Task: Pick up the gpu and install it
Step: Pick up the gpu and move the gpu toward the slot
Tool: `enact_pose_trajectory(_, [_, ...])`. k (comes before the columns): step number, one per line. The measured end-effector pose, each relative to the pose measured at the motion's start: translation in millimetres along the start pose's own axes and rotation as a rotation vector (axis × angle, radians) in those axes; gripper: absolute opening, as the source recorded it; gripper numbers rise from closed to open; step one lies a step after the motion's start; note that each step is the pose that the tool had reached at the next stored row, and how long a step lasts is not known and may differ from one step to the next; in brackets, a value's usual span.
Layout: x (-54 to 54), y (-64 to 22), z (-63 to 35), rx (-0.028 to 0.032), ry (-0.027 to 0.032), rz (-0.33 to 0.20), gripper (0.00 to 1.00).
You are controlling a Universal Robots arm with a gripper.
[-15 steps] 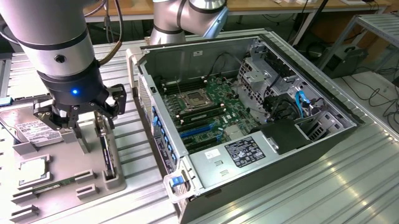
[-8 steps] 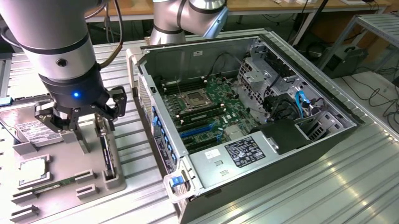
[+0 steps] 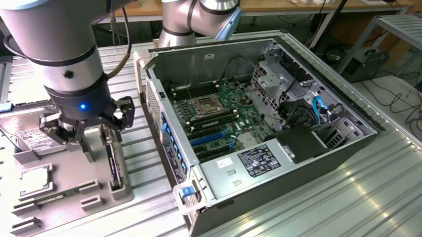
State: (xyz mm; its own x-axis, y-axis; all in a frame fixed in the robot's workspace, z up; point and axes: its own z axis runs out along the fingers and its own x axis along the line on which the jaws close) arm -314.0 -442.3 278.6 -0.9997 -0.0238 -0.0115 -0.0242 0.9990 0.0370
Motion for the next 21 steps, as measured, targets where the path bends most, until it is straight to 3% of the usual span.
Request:
enact_pose_trajectory(8, [-0.2,-5.2,15.6,0.0,0.0001,0.0,0.66])
enact_pose_trajectory(15, [-0.2,-7.5,21.5,-0.0001,0.0008,0.0,0.66])
enact_pose_trajectory(17, [-0.6,-10.5,28.8,-0.0003,0.0027,0.0,0.66])
enact_pose_trajectory(21, [-2.6,-12.1,32.7,-0.0002,0.0053,0.0,0.66])
